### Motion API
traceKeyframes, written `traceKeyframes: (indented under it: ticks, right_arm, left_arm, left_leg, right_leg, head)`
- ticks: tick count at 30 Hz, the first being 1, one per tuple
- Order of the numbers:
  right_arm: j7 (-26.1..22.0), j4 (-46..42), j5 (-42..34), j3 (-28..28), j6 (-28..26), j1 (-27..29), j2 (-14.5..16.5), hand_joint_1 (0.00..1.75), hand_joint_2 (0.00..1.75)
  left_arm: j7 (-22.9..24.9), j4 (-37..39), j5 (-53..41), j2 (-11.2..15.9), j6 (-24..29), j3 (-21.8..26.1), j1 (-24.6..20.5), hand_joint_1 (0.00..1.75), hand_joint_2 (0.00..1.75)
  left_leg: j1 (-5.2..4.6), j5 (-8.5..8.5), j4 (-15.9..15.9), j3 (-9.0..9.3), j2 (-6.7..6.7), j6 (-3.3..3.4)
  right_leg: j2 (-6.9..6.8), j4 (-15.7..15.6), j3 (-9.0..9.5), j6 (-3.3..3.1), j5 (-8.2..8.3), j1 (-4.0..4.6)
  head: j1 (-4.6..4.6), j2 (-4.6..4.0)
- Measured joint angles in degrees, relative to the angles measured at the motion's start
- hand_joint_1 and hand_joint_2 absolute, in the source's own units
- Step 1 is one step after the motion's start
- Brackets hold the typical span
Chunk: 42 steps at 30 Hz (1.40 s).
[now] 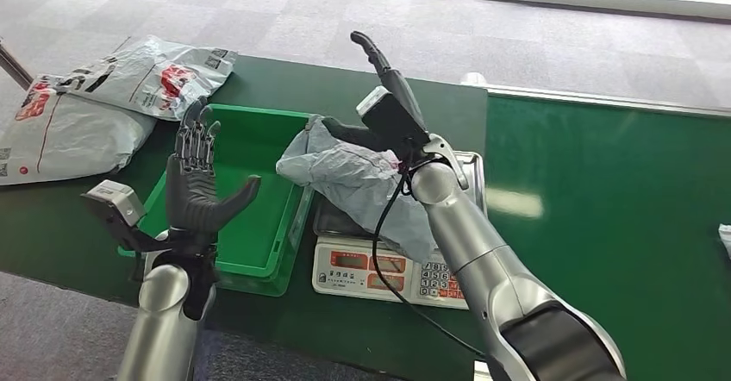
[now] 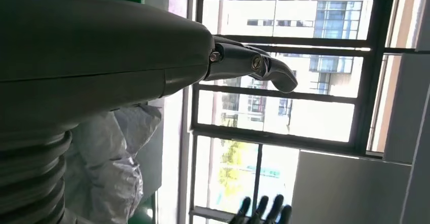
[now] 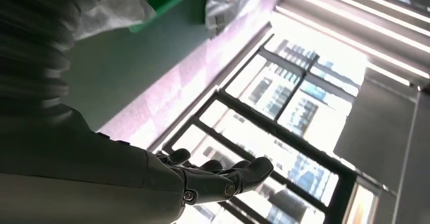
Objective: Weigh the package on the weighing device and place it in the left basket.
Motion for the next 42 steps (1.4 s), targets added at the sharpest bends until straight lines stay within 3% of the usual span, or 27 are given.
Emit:
traceKeyframes:
  ticks: [6,14,19,21,24,29,33,37,42]
  right_arm:
    - [-0.1,-14.3,-4.4,-3.2,-6.8,5.7,-4.1,0.0,1.75]
    - [-8.9,-32.4,-8.8,-9.9,-26.9,18.1,-8.7,0.0,1.75]
    - [-11.1,-43.6,-6.7,-14.0,-28.9,29.4,-8.4,0.0,1.75]
    - [-11.2,-46.5,-7.3,-14.7,-29.0,33.5,-8.1,0.0,1.75]
    - [-11.0,-48.0,-9.6,-14.9,-29.0,37.5,-7.9,0.0,1.75]
    - [-10.6,-48.5,-10.9,-14.9,-29.0,39.9,-7.9,0.0,1.75]
    - [-9.9,-48.7,-12.5,-15.3,-28.6,41.6,-7.6,0.0,1.75]
    - [-8.7,-48.8,-13.5,-15.6,-26.9,43.2,-7.4,0.0,1.75]
    - [-6.7,-50.5,-14.2,-16.4,-22.7,45.3,-7.4,0.0,1.75]
  left_arm:
    - [1.3,5.0,-7.4,0.4,5.7,-3.1,-7.0,0.0,1.75]
    - [11.8,14.2,-19.7,1.0,8.0,-9.0,-17.0,0.0,1.75]
    - [23.4,25.4,-33.4,0.4,2.4,-15.1,-23.8,0.0,1.75]
    - [26.1,31.6,-37.7,-0.6,-1.7,-17.6,-26.4,0.0,1.75]
    - [26.5,40.0,-39.1,-2.4,-7.7,-20.0,-29.3,0.0,1.75]
    - [25.8,47.6,-38.7,-3.9,-10.5,-21.3,-31.6,0.03,1.75]
    - [27.3,52.4,-40.8,-4.8,-14.8,-23.1,-33.5,1.75,1.75]
    - [28.2,55.4,-42.5,-5.5,-15.7,-25.2,-34.5,1.75,1.75]
    - [23.9,55.0,-37.9,-5.7,-8.8,-24.7,-34.4,1.75,1.75]
  left_leg:
    - [-0.01,0.02,0.0,0.0,-0.05,0.02]
    - [-0.04,-0.03,0.0,0.0,-0.03,0.07]
    - [-0.03,-0.05,0.0,-0.01,-0.19,0.08]
    - [-0.02,-0.05,0.0,-0.03,-0.13,0.08]
    - [-0.03,-0.07,0.0,-0.02,0.07,0.1]
    - [-0.03,-0.07,0.0,0.01,0.11,0.11]
    - [-0.03,-0.07,0.0,0.05,0.03,0.12]
    - [-0.03,-0.08,0.0,0.07,0.02,0.12]
    - [-0.04,-0.06,0.0,0.05,-0.01,0.17]
  right_leg:
    - [-0.04,0.0,0.05,0.04,0.03,-0.01]
    - [-0.01,-0.1,0.05,0.06,0.04,-0.03]
    - [-0.15,-0.1,0.1,0.1,0.0,-0.01]
    - [-0.09,-0.1,0.09,0.11,-0.01,-0.02]
    - [0.06,-0.1,0.07,0.12,0.0,-0.03]
    - [0.07,-0.1,0.08,0.12,0.02,-0.03]
    - [-0.01,-0.1,0.18,0.12,0.01,-0.02]
    - [-0.01,-0.1,0.22,0.13,0.0,-0.03]
    - [-0.06,-0.1,0.24,0.14,0.0,-0.04]
  head:
    - [0.0,0.0]
    - [0.01,0.0]
    - [0.02,0.0]
    - [0.02,0.0]
    - [0.02,0.0]
    - [0.01,0.0]
    - [0.02,0.0]
    - [0.02,0.0]
    - [0.02,0.0]
